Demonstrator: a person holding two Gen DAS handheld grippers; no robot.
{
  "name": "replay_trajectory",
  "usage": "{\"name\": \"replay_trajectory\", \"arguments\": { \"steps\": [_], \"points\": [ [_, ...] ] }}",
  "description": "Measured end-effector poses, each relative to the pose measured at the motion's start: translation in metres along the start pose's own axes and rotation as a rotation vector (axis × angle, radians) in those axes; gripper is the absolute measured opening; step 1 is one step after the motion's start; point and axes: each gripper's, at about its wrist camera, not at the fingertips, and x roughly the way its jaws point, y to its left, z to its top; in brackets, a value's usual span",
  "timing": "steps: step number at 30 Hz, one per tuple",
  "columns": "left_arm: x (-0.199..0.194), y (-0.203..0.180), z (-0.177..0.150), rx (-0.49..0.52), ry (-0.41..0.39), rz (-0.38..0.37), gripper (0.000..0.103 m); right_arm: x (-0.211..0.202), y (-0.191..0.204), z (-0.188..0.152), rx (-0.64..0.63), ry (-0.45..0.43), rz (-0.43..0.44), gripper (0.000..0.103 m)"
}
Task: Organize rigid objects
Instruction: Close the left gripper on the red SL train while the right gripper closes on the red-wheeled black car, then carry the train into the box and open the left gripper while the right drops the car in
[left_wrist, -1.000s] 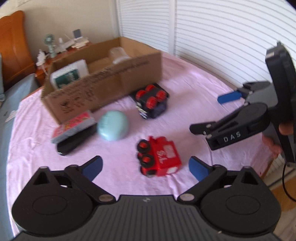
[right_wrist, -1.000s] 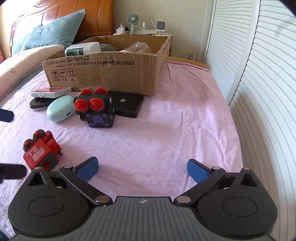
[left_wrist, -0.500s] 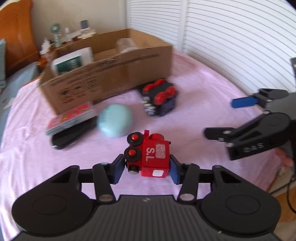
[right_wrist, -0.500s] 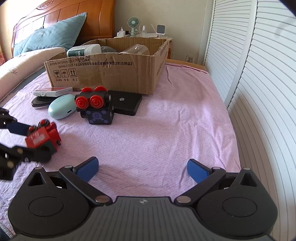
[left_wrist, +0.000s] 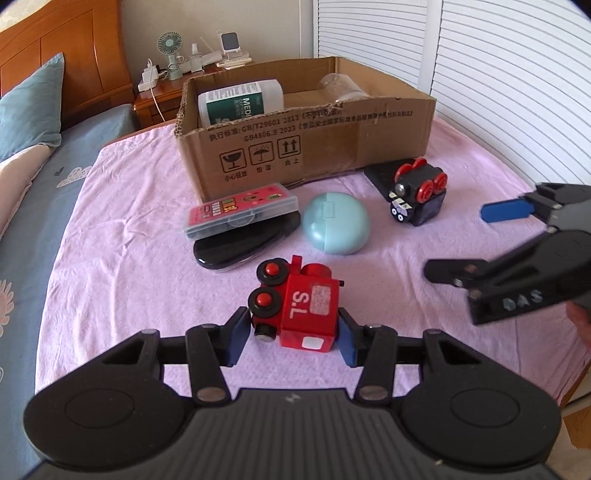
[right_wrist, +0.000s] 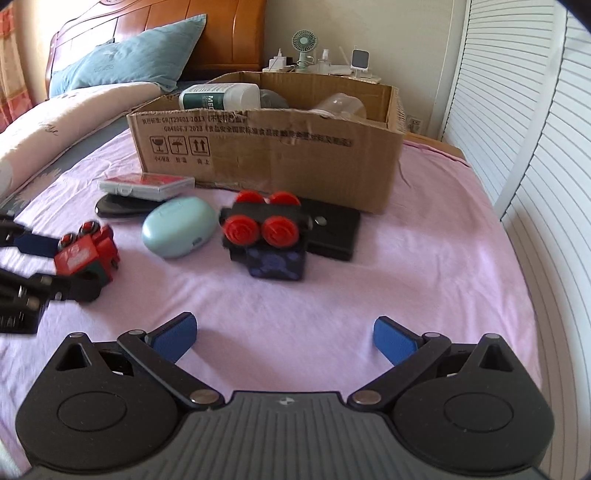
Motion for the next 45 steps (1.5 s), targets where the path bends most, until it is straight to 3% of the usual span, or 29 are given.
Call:
{"name": "replay_trajectory", "arguments": {
  "steps": [5,15,21,31,45],
  "points": [
    [0.0,0.0,-0.001,0.007,-0.01,0.003,0.05,0.012,0.004,0.015,0.032,0.011,-0.029,0.102],
    [0.0,0.002,0.002,0.004,-0.023,-0.015,0.053,0.015,0.012,0.023,0.029,-0.036,-0.046,0.08],
    [0.0,0.002,0.005,-0.006,-0.029,-0.013,0.054,0.016,0.014,0.029,0.032,-0.055,-0.051,0.057],
    [0.006,0.002,0.01,-0.025,-0.029,-0.022,0.051,0.011,0.011,0.029,0.023,-0.055,-0.044,0.056],
    [-0.002,0.008,0.014,0.066,-0.009,-0.075,0.048,-0.004,0.013,0.032,-0.048,-0.049,0.011,0.056]
  ]
}}
